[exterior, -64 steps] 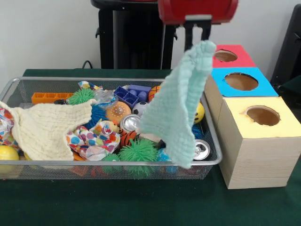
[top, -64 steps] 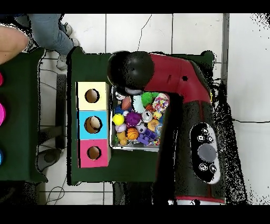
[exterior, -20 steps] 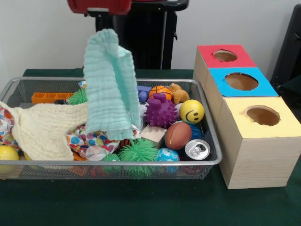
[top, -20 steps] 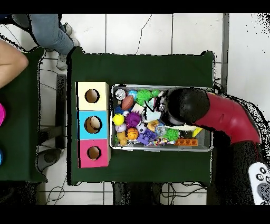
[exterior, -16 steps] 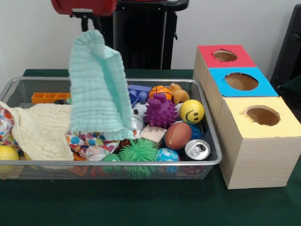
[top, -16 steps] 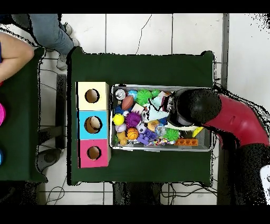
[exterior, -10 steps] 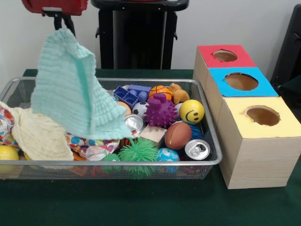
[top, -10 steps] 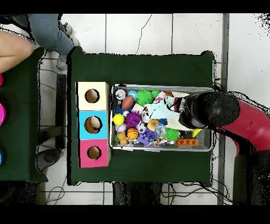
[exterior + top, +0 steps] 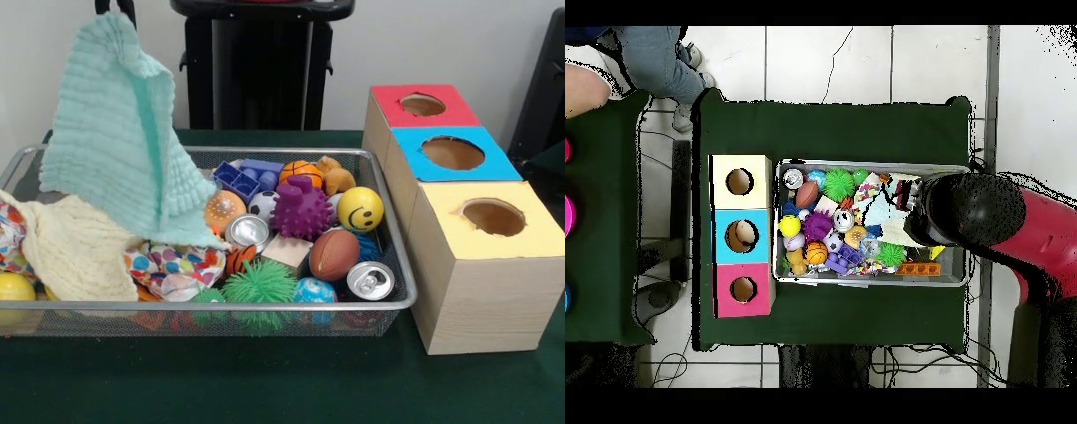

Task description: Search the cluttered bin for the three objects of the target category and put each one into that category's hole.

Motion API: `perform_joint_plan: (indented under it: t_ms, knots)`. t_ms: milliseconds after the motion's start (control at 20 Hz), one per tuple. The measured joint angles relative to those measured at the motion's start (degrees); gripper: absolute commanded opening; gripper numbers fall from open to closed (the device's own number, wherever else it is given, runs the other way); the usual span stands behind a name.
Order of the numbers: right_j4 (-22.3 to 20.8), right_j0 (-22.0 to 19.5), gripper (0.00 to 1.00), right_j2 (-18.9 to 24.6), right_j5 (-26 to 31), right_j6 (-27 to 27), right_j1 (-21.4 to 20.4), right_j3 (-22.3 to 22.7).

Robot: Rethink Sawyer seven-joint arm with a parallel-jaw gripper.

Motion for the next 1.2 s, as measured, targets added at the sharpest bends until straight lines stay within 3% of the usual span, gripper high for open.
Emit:
perform_joint_plan:
  t_ms: [500,1150,1200]
  knots:
    - [-0.35,0.91,0.0,-0.01,0.02,0.0,-2.12,0.07]
    - [-0.89,0.38,0.0,0.0,-0.37,0.0,1.31,1.42]
    - [-0.95,0.37,1.0,0.0,-0.89,0.0,1.54,2.33]
